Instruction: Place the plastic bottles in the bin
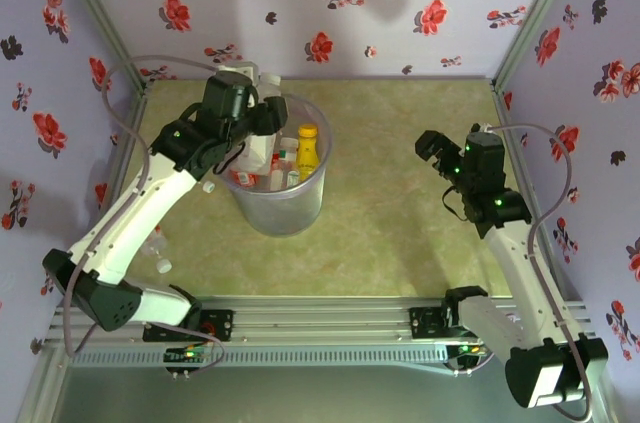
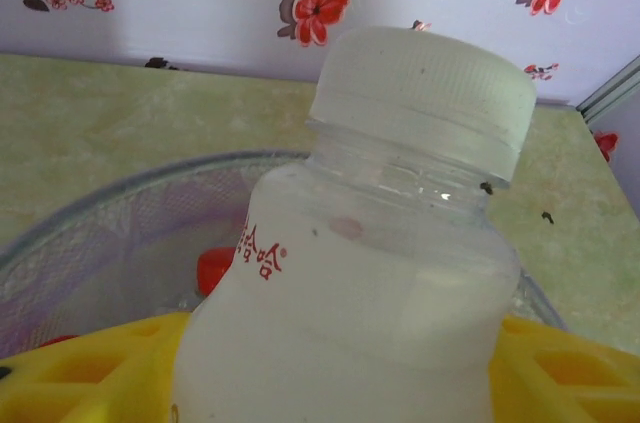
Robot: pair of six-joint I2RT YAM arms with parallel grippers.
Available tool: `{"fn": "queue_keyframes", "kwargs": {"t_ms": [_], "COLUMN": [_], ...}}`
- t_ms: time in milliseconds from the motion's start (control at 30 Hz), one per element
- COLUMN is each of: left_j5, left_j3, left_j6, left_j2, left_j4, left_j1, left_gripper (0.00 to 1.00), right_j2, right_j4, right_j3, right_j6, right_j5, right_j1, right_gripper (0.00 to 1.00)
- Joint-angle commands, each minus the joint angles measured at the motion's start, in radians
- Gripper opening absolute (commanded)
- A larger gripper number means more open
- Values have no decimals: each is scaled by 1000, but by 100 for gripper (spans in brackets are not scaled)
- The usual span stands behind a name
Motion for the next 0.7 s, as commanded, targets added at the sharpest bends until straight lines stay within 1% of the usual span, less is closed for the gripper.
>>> {"fn": "queue_keyframes", "kwargs": {"t_ms": [0,100,233,367,433,567,600,667], "left_j5": [13,26,34,48,61,61,61,61], "left_j3": [-3,-41,-120,-141,-148,-150,-148,-141], "left_j6": [-37,-58,-87,-96,-99,-94,-92,-81], "left_j2": [-30,-36,-55,-50,-44,-40,-40,-43], "left_j4": [-48,-54,-12,-6,-6,-4,-4,-3], "left_j1": [-7,-7,-6,-6,-6,-5,-5,-5], "left_gripper": [9,9,11,19,27,56,62,71], "right_j2": [5,14,18,19,21,20,19,15], "right_j4": [43,52,60,62,63,67,66,66], "right_j3": [-6,-8,-12,-12,-12,-20,-21,-21], "right_j6": [9,14,20,20,22,25,25,24], "right_j5": [2,-1,-4,2,0,-1,0,3], "right_j1": [-6,-6,-6,-6,-6,-6,-6,-6], "right_gripper": [99,99,99,99,99,99,99,99]}}
